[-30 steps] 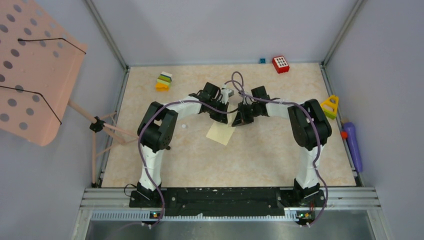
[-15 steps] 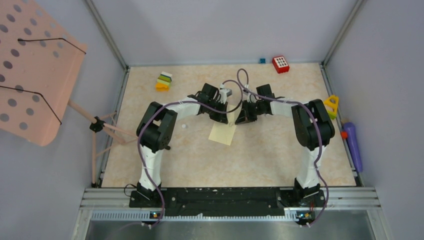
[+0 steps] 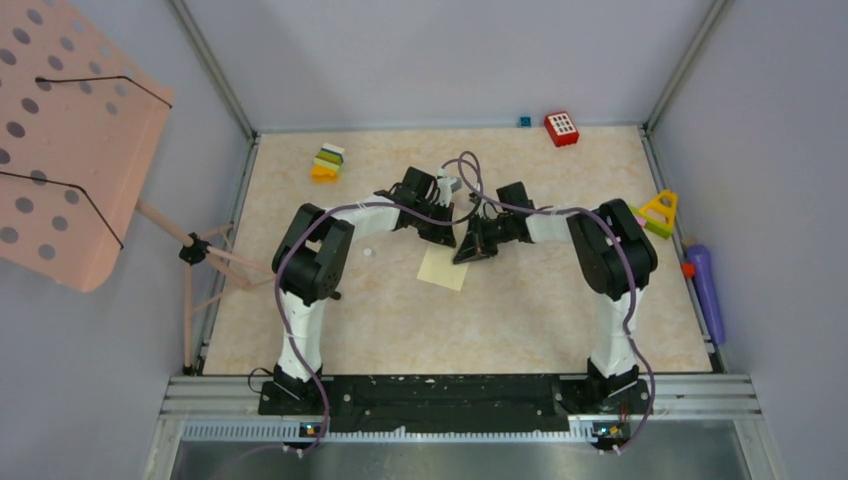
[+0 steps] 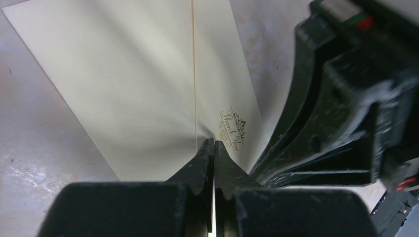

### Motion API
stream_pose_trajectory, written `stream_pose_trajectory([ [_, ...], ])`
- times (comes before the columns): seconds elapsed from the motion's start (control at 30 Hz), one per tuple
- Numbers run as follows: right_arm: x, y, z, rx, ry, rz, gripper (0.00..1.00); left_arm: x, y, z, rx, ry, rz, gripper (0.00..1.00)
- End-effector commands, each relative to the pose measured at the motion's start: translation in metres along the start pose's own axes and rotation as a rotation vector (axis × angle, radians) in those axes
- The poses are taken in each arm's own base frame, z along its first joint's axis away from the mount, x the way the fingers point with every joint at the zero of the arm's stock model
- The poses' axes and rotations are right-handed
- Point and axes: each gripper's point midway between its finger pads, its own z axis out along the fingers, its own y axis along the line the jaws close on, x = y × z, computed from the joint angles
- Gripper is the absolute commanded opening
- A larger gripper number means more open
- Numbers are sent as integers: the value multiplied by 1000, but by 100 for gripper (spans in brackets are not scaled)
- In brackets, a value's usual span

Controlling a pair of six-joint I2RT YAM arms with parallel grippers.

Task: Place the letter into the envelope and seal it
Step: Seal the envelope flap on the envelope.

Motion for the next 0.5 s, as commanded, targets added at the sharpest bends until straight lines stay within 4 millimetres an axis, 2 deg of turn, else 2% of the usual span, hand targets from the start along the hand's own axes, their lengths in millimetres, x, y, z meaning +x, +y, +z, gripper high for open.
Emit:
stream_pose_trajectory([
  [0.0, -10, 5, 19, -11, -16, -22, 0, 40, 18, 7, -80, 101, -50, 0],
  [0.23, -11, -18, 27, 71, -23, 18, 0, 39, 19, 6, -80, 96, -50, 0],
  [0.47, -23, -14, 24, 41, -61, 23, 0, 40, 19, 6, -84, 97, -51, 0],
])
